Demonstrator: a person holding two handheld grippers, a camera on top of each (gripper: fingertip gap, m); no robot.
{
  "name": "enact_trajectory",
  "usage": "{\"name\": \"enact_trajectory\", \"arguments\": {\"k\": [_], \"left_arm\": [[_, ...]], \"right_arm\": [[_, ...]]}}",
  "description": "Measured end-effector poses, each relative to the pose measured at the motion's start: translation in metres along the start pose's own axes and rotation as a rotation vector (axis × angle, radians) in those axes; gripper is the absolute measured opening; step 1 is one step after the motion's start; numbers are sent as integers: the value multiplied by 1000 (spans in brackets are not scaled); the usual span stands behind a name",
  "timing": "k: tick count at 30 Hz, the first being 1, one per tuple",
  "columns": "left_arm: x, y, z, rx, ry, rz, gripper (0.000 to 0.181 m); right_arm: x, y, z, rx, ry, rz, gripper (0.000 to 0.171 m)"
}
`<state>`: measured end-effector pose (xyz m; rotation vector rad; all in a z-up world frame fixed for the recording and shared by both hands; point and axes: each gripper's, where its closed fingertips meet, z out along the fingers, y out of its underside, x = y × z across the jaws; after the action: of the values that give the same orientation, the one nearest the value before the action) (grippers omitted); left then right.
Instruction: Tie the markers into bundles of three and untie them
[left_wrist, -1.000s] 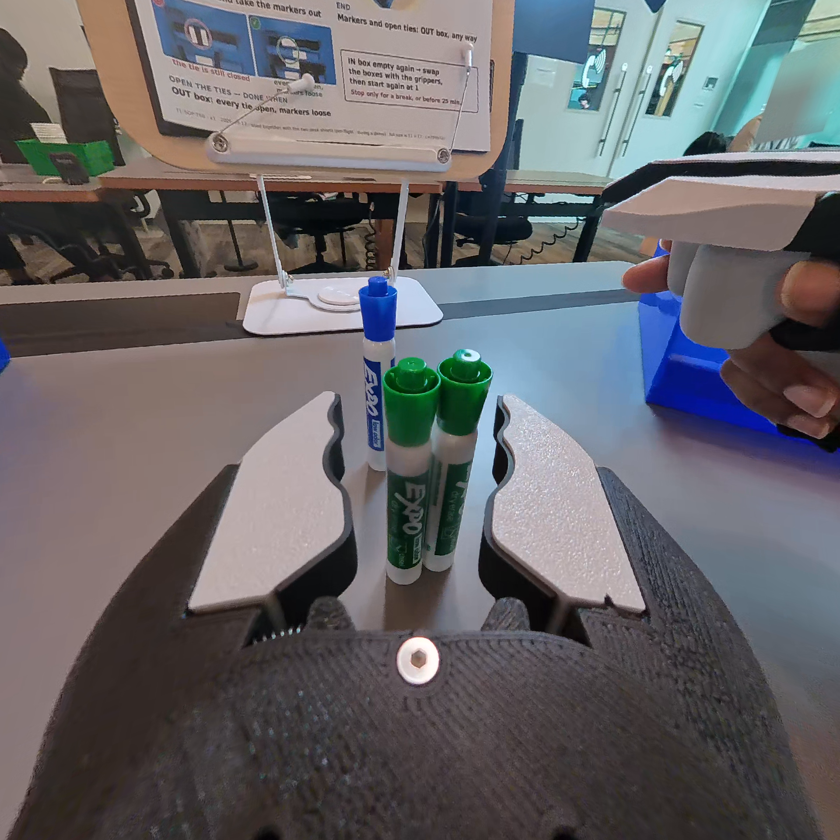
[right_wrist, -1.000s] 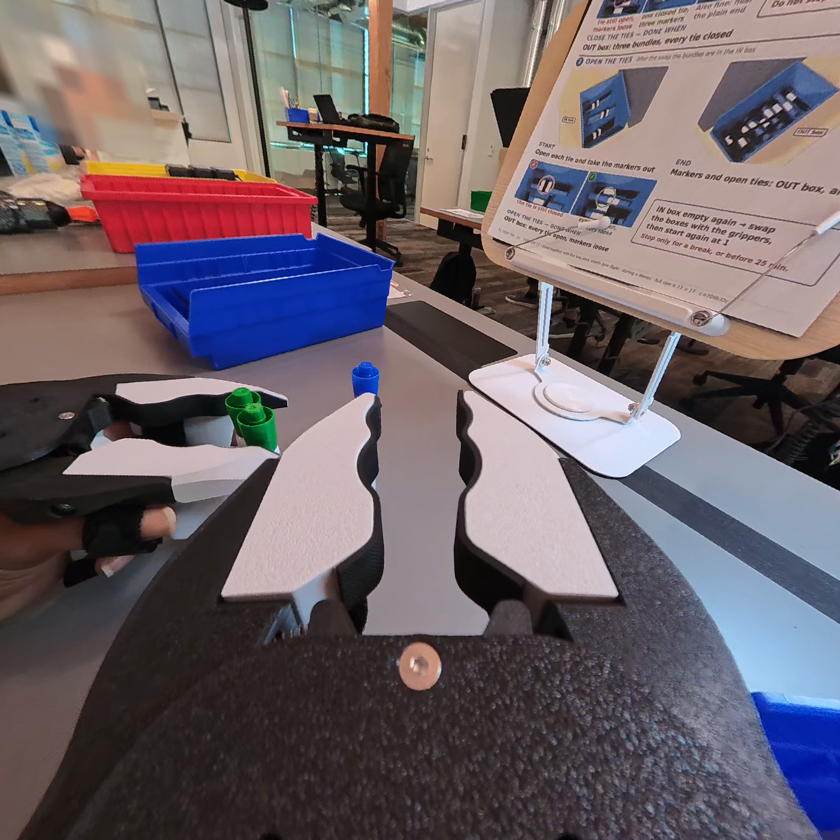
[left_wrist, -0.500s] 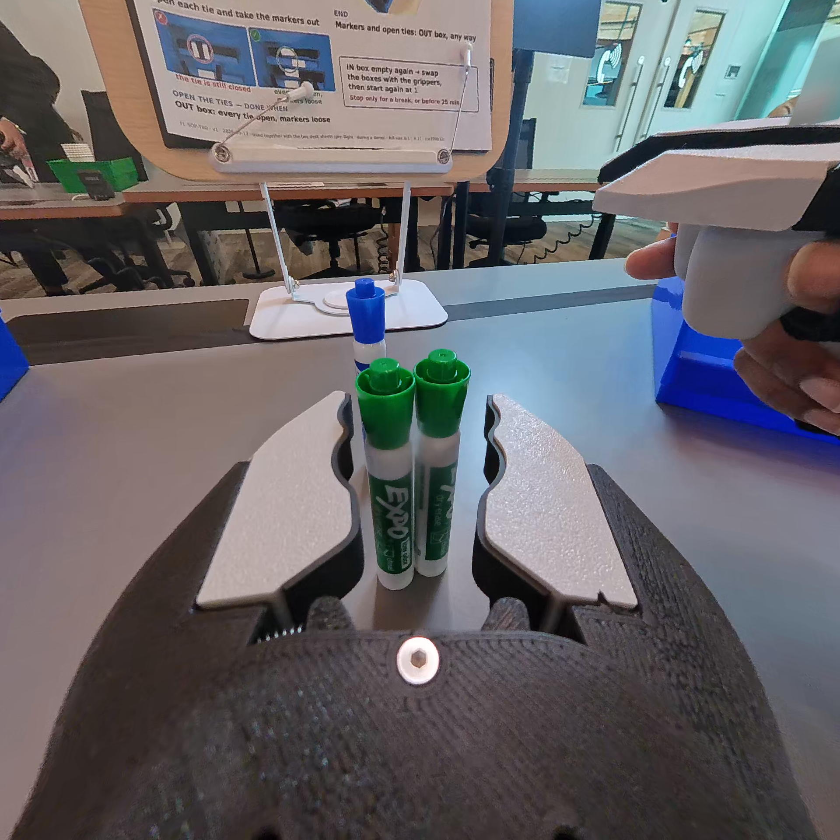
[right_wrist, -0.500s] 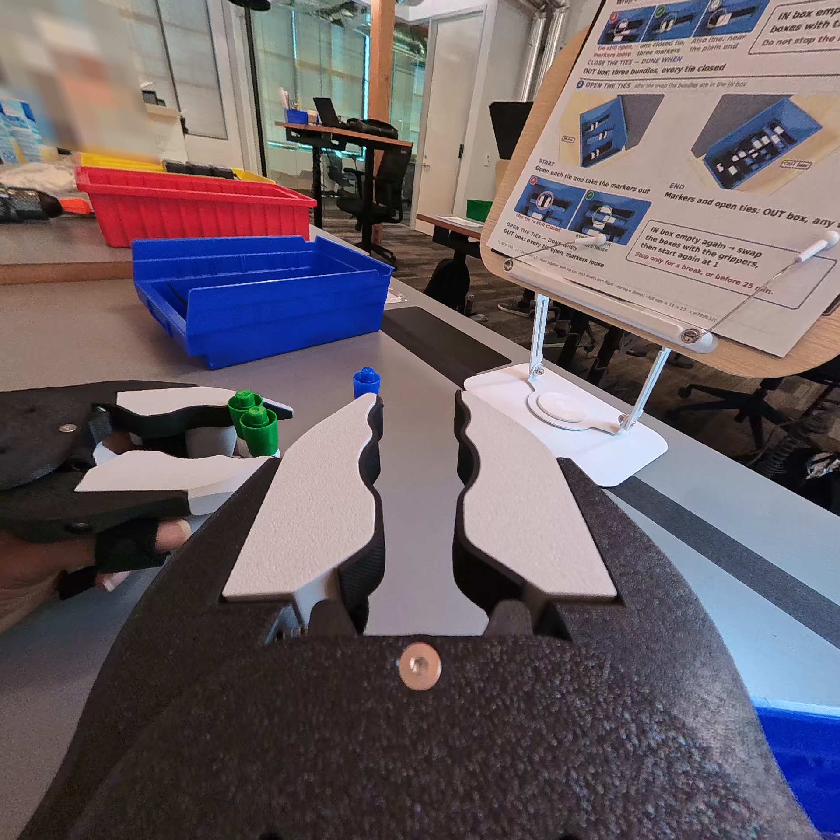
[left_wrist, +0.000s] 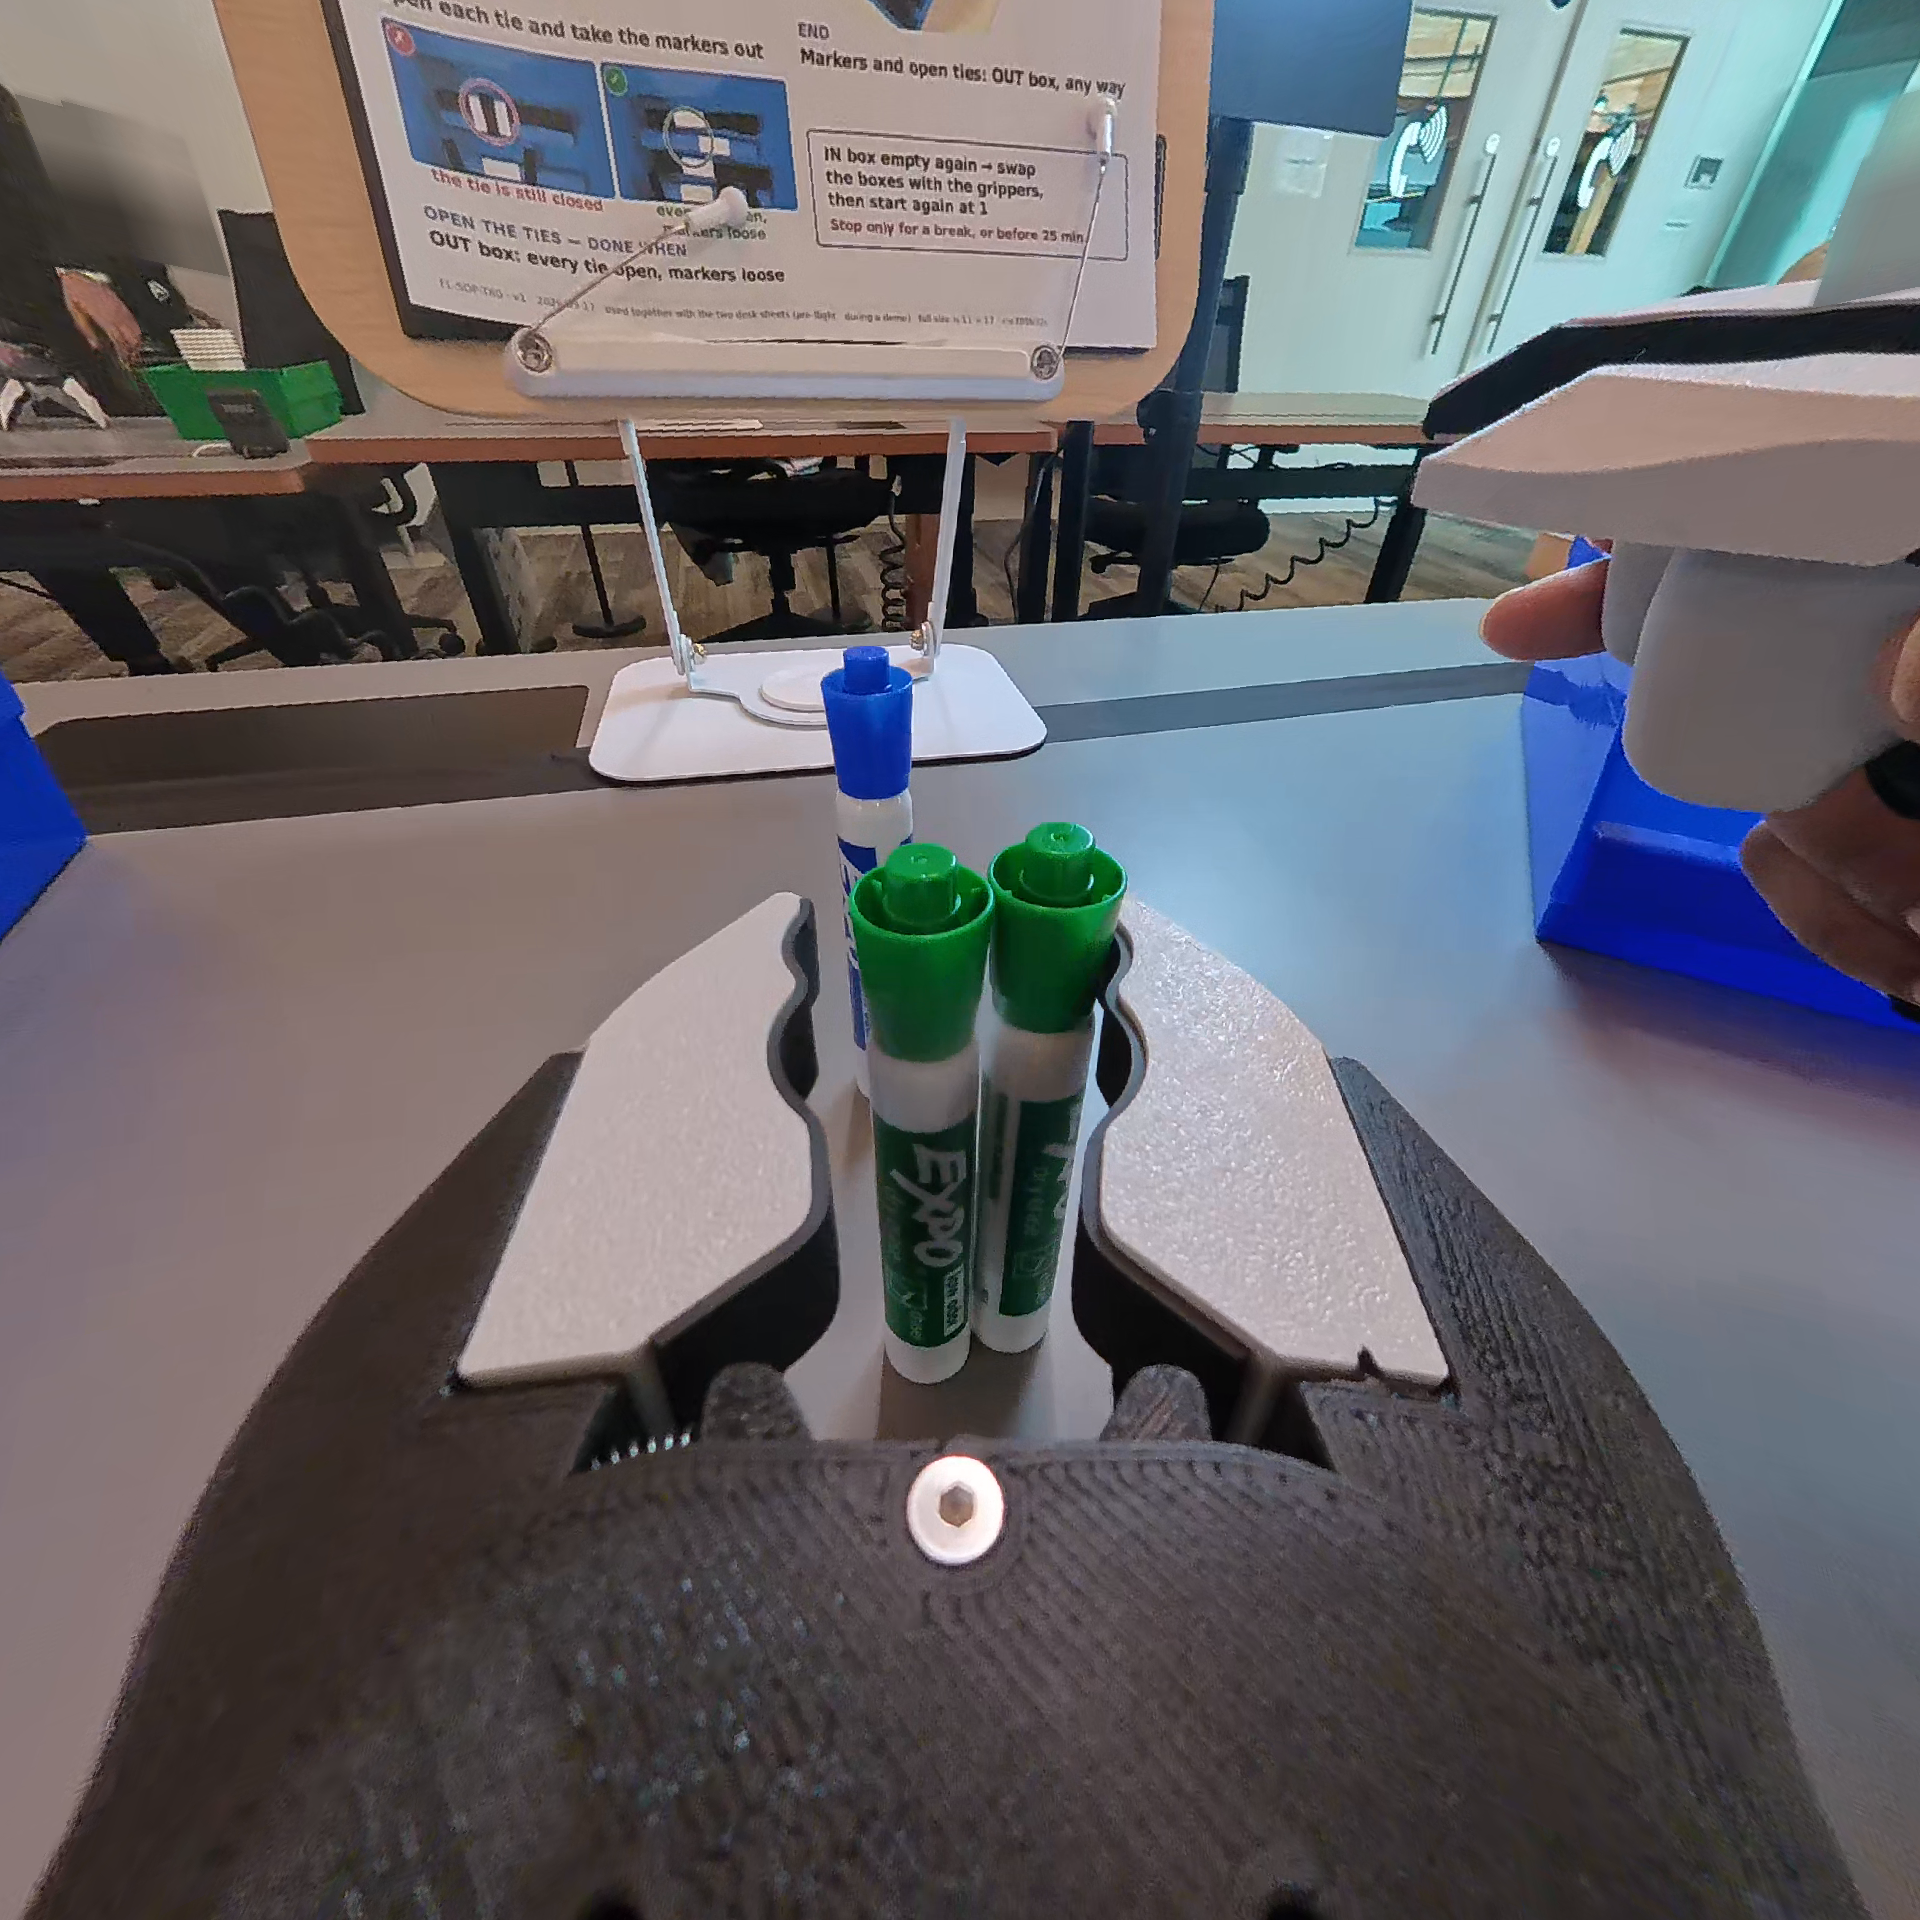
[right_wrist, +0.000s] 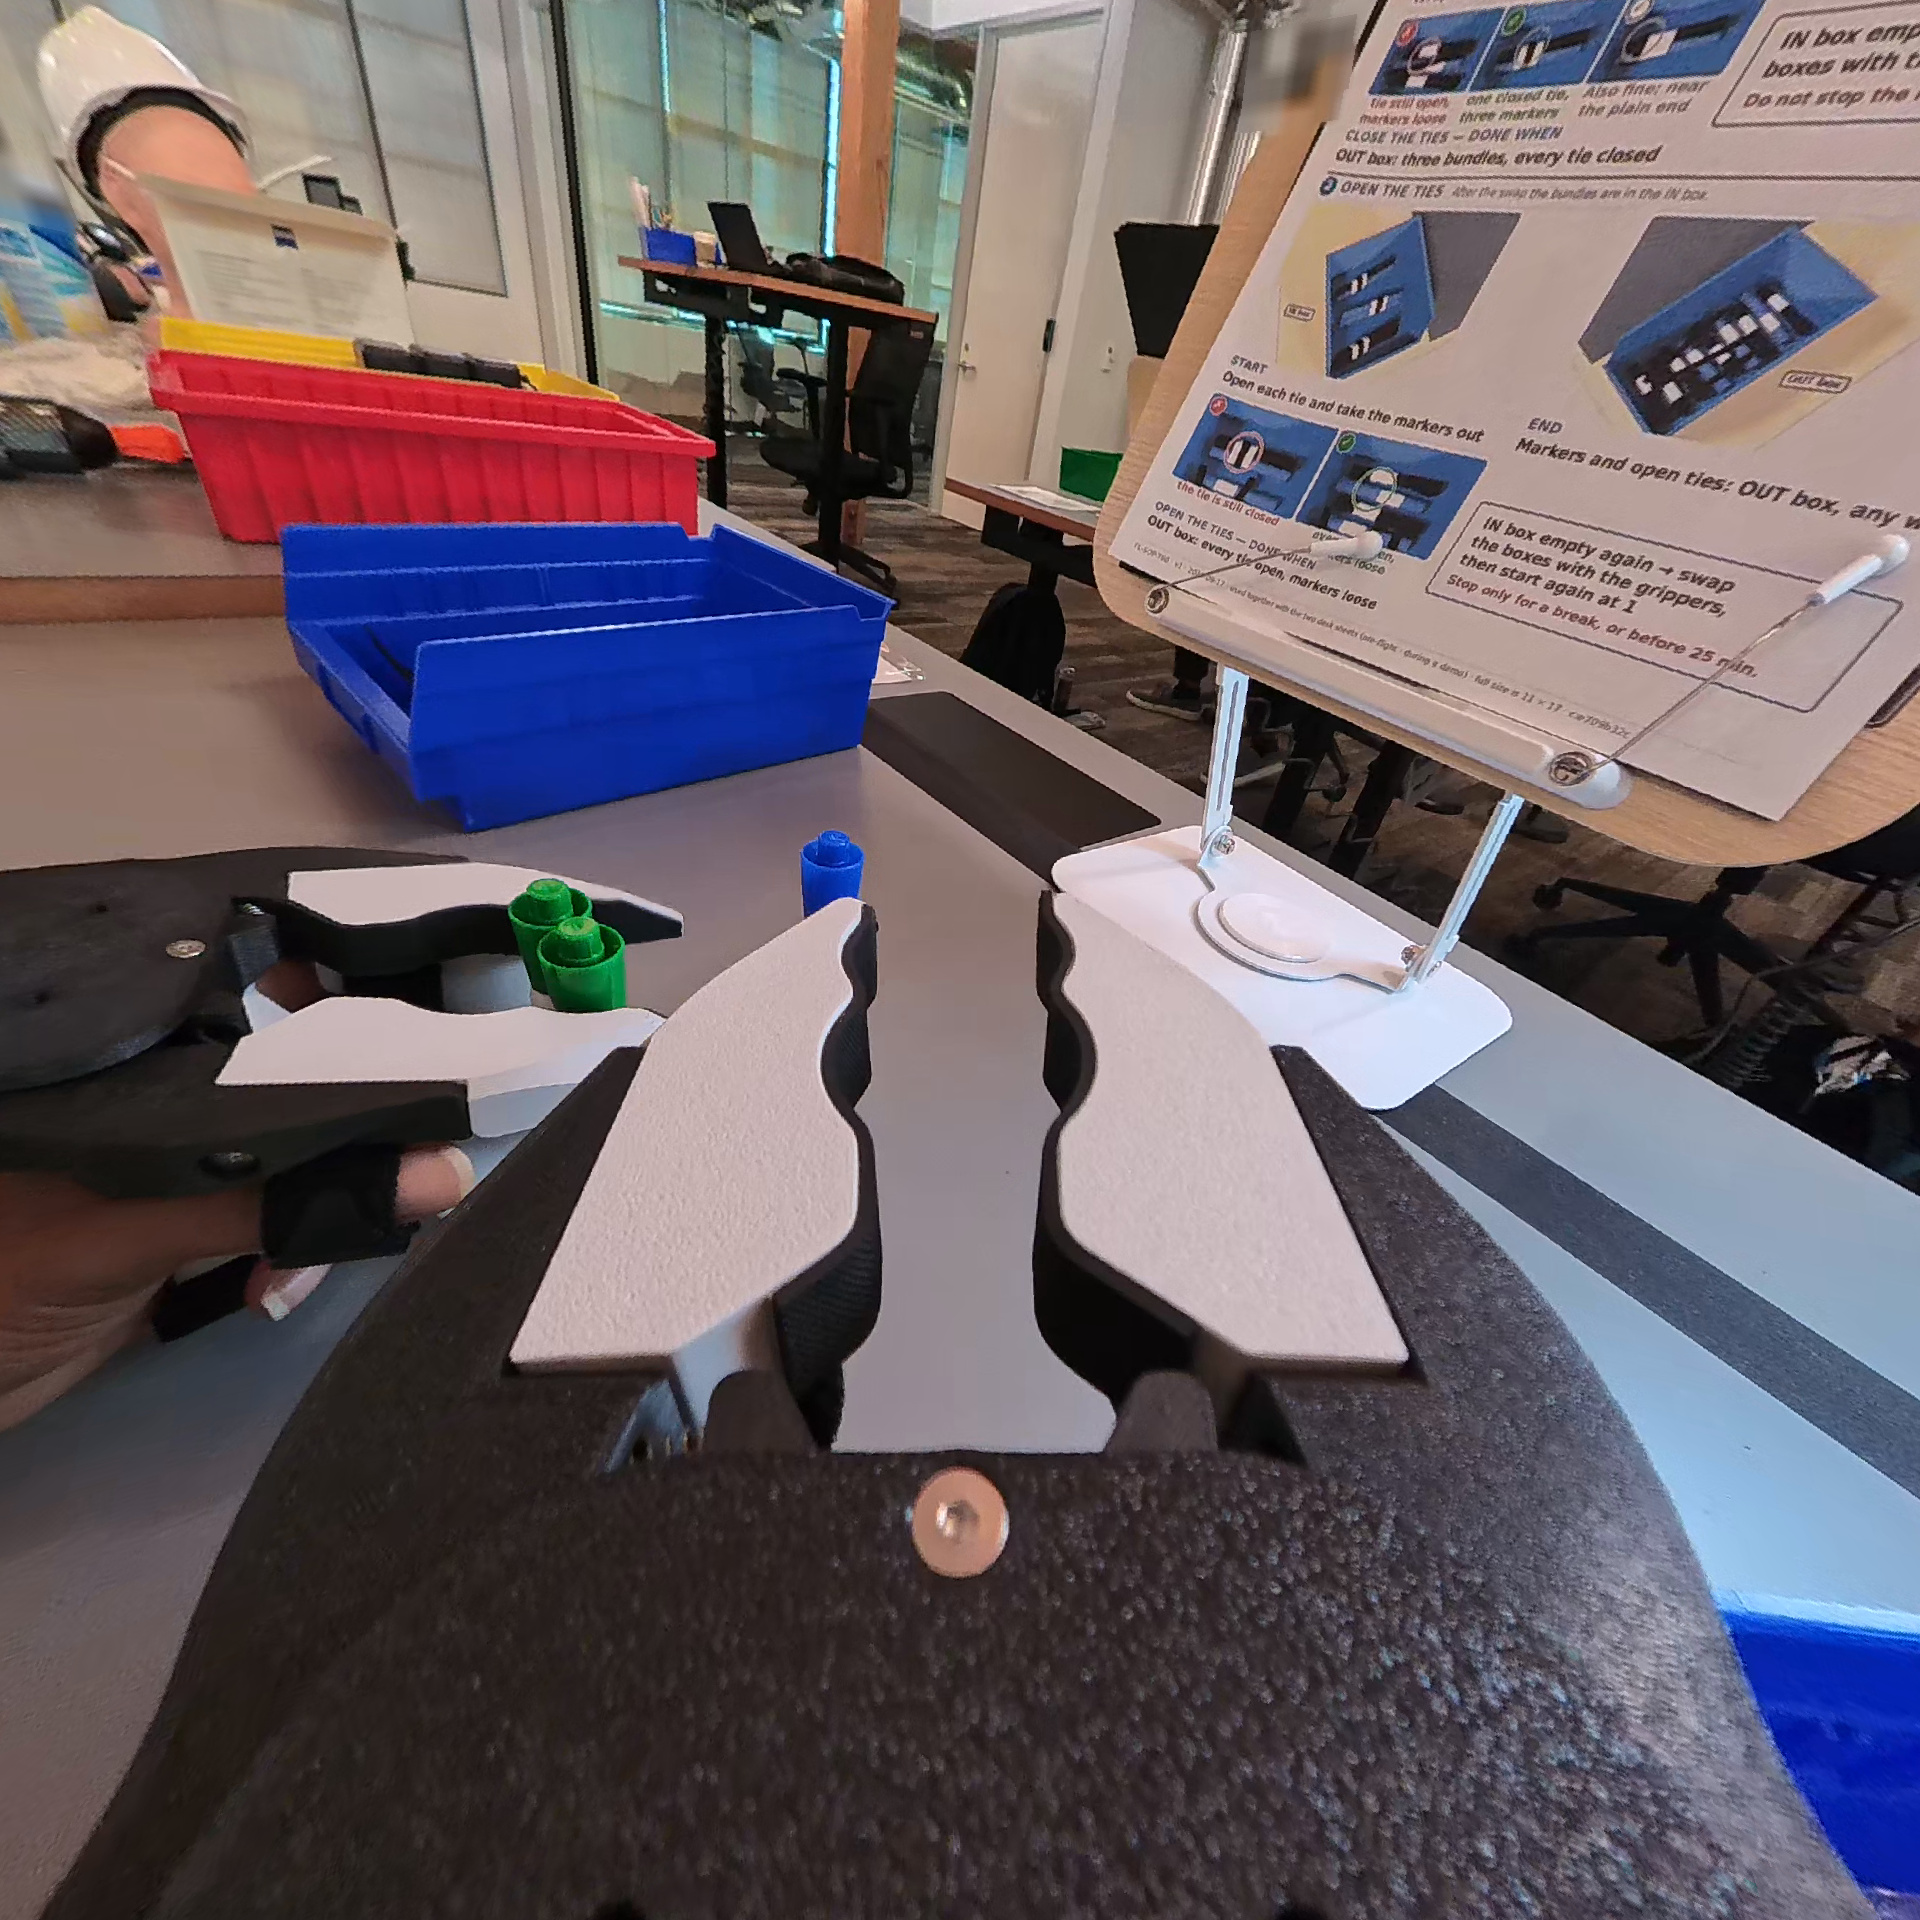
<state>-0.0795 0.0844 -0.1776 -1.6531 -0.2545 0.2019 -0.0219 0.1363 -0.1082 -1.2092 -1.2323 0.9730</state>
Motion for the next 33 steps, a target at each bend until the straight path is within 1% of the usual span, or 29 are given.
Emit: {"name": "enact_trajectory", "arguments": {"k": [8,18,23,27,28,30,33], "left_arm": [[2,0,0,2,-3,12,43],[2,1,0,-2,-5,13,39],[3,1,1,-11,32,46,38],[8,0,0,-13,94,69,37],[11,-2,-2,-5,122,80,19],[14,-5,-3,-1,163,103,17],[13,0,-1,-36,189,124,18]], "right_arm": [[0,0,0,-2,3,-3,29],[0,0,0,-4,7,-11,29],[-1,0,0,-4,4,-15,29],[-2,0,0,-5,3,-20,29],[-2,0,0,-5,4,-21,29],[-2,0,-1,-3,4,-22,29],[-2,1,0,-4,-3,-12,29]]}}
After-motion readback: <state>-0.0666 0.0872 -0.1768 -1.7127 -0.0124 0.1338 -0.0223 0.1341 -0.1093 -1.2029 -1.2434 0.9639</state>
